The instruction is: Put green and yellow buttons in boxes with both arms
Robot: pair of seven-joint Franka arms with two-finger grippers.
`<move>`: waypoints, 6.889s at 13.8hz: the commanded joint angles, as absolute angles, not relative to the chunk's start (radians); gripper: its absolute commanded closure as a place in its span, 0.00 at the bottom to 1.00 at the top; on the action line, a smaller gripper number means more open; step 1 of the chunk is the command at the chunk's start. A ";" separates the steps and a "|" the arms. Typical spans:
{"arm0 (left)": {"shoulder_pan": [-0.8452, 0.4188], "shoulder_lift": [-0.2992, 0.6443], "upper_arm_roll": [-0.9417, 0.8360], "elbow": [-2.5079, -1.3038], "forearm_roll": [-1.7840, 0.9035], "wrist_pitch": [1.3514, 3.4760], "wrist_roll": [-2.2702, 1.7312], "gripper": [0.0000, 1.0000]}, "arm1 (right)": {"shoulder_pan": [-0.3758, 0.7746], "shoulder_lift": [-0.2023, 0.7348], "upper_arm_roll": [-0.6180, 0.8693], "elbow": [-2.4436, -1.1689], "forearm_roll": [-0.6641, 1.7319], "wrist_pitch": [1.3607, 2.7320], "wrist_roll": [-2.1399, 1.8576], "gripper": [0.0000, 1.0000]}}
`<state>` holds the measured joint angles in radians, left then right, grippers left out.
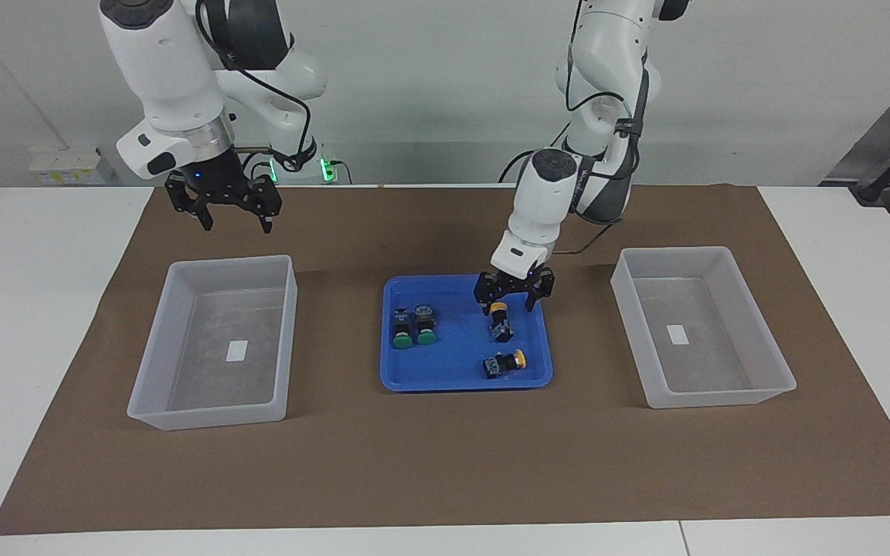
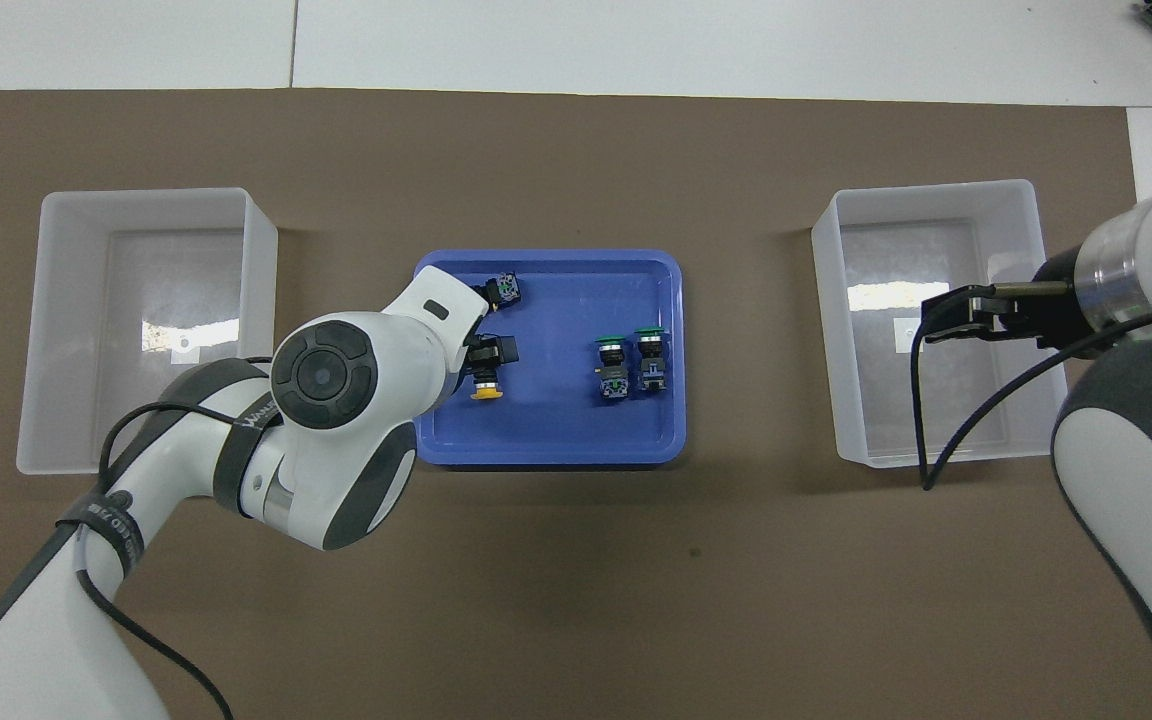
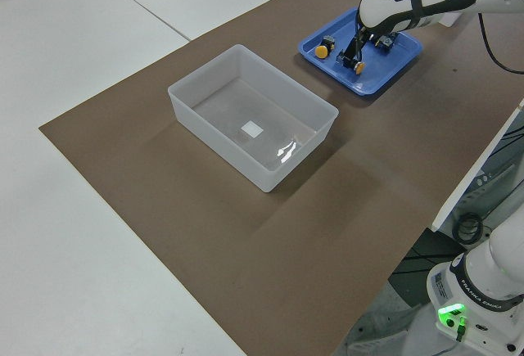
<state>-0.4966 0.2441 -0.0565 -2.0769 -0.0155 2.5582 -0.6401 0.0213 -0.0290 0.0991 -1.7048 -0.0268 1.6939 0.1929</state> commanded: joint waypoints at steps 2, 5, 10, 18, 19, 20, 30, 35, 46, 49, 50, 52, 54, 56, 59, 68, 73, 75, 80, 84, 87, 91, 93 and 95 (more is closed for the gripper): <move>-0.518 0.281 -0.040 -2.082 -0.023 2.622 -0.632 0.00 | 0.021 -0.052 0.097 -1.729 -0.005 1.700 0.199 0.00; -0.520 0.285 -0.040 -2.082 -0.023 2.619 -0.627 0.03 | 0.021 -0.052 0.097 -1.729 -0.005 1.700 0.199 0.00; -0.520 0.301 -0.040 -2.089 -0.023 2.619 -0.626 0.22 | 0.011 -0.052 0.097 -1.729 -0.005 1.700 0.201 0.00; -0.526 0.301 -0.040 -2.094 -0.023 2.614 -0.629 0.69 | 0.064 -0.043 0.098 -1.825 -0.005 1.879 0.267 0.00; -0.526 0.301 -0.040 -2.092 -0.023 2.611 -0.629 0.76 | 0.093 -0.035 0.098 -1.845 -0.005 1.917 0.290 0.00; -0.526 0.301 -0.040 -2.085 -0.023 2.606 -0.630 0.81 | 0.113 -0.028 0.098 -1.867 -0.005 1.954 0.322 0.00; -0.408 0.229 -0.040 -1.878 -0.023 2.249 -0.623 1.00 | 0.308 0.199 0.098 -1.925 -0.018 2.267 0.538 0.00; -0.252 0.187 -0.041 -1.842 -0.041 2.116 -0.577 1.00 | 0.339 0.245 0.097 -1.940 -0.093 2.315 0.538 0.18; 0.031 0.126 -0.032 -2.032 -0.048 2.228 -0.032 1.00 | 0.388 0.334 0.097 -1.947 -0.115 2.419 0.535 0.34; 0.034 0.153 -0.032 -2.123 -0.048 2.363 -0.008 1.00 | 0.391 0.344 0.097 -1.956 -0.118 2.430 0.538 0.40; 0.034 0.156 -0.031 -2.155 -0.048 2.409 0.001 1.00 | 0.393 0.344 0.097 -1.960 -0.120 2.434 0.538 0.50; 0.051 0.155 -0.031 -2.163 -0.046 2.396 0.008 0.91 | 0.393 0.347 0.097 -1.971 -0.124 2.450 0.540 0.72; 0.052 0.156 -0.031 -2.154 -0.046 2.384 0.006 0.36 | 0.394 0.348 0.097 -1.970 -0.124 2.456 0.541 0.84; 0.058 0.161 -0.029 -2.129 -0.044 2.362 0.009 0.17 | 0.394 0.345 0.097 -1.960 -0.124 2.454 0.546 0.86; 0.058 0.176 -0.031 -2.004 -0.035 2.231 0.005 0.14 | 0.391 0.316 0.097 -1.918 -0.124 2.403 0.546 0.86; -0.125 0.210 -0.035 -1.772 -0.044 1.988 -0.485 0.21 | 0.091 0.146 0.091 -1.884 -0.130 2.244 0.329 0.85; -0.245 0.209 -0.038 -1.810 -0.048 2.094 -1.004 0.21 | -0.060 0.172 0.094 -1.907 -0.130 2.293 0.114 0.85; -0.281 0.209 -0.038 -1.841 -0.054 2.199 -1.222 0.21 | -0.124 0.225 0.094 -1.910 -0.130 2.370 0.019 0.85; -0.360 0.215 -0.037 -1.888 -0.054 2.351 -1.534 0.21 | -0.158 0.340 0.092 -1.908 -0.130 2.482 0.011 0.79; -0.429 0.248 -0.032 -1.936 -0.052 2.419 -1.710 0.21 | -0.170 0.359 0.092 -1.907 -0.127 2.488 0.018 0.00; -0.466 0.307 -0.031 -1.930 -0.031 2.457 -1.850 0.21 | -0.158 0.303 0.095 -1.905 -0.124 2.447 0.043 0.00; -0.468 0.328 -0.031 -1.927 -0.026 2.513 -1.936 0.21 | -0.059 0.169 0.101 -1.888 -0.113 2.262 0.167 0.00; -0.468 0.345 -0.031 -1.927 -0.026 2.554 -1.965 0.21 | -0.005 0.155 0.101 -1.887 -0.114 2.229 0.257 0.00; -0.469 0.365 -0.031 -1.927 -0.026 2.588 -1.989 0.21 | 0.044 0.156 0.103 -1.887 -0.114 2.238 0.352 0.00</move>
